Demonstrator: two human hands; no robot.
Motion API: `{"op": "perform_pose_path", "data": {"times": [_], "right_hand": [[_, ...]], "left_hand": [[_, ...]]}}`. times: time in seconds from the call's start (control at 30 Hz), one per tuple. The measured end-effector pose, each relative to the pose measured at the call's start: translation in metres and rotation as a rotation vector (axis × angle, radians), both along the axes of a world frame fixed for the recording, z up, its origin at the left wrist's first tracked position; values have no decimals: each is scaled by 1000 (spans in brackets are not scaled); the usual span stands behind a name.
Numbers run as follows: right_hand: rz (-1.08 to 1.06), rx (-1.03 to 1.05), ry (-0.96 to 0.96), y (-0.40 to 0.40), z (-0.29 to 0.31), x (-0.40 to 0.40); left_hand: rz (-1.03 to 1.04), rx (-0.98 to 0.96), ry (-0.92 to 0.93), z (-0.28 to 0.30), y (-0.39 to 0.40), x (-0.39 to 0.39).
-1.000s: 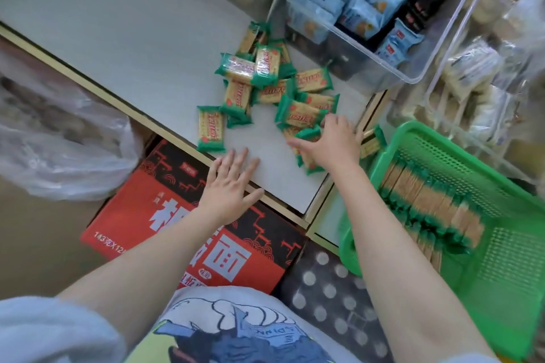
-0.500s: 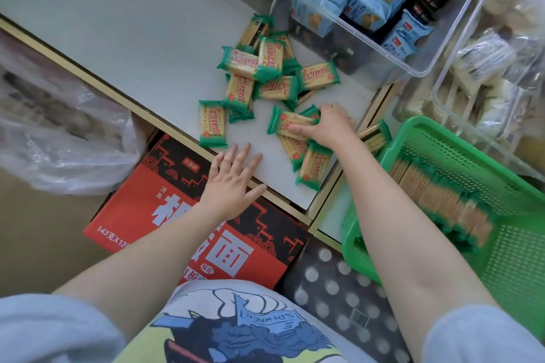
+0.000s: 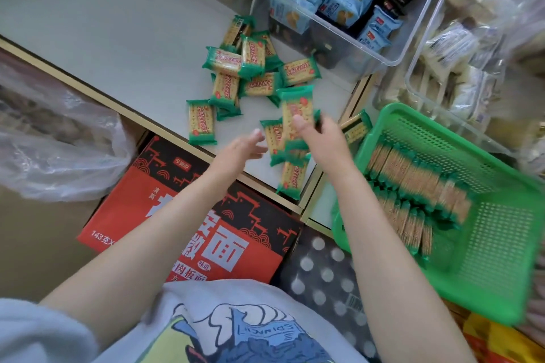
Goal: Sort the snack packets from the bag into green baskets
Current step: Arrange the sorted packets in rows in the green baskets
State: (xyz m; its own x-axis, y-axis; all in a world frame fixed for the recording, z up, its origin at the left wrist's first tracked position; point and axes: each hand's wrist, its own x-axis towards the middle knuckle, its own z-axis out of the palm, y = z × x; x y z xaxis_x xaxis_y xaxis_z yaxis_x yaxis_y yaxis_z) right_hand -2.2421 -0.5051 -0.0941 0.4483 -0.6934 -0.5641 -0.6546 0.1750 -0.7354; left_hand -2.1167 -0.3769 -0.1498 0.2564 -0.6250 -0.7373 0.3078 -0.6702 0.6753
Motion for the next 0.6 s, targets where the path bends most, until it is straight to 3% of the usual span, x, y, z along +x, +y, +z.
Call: {"op": "perform_pose_path", "data": {"times": [0.07, 0.1, 0.17, 0.23, 0.33, 0.43, 0.5, 0.6], "right_hand": [[85, 146, -15, 27, 1, 2], [127, 158, -11, 38, -2, 1], [153, 67, -1, 53, -16, -3], [39, -70, 65, 55, -36, -12], [-101, -200, 409, 54, -62, -27], [64, -282, 669, 55, -76, -28], [154, -304, 732, 50, -81, -20], [112, -251, 750, 41, -81, -12]], "left_hand": [[200, -41, 300, 16, -5, -6], [207, -52, 326, 21, -3, -9], [219, -32, 291, 19, 8, -10], [277, -4, 276, 11, 22, -6], [342, 39, 282, 1, 42, 0], [370, 80, 265, -6, 53, 0], [389, 91, 236, -11, 56, 2], [398, 35, 241, -13, 59, 5]]}}
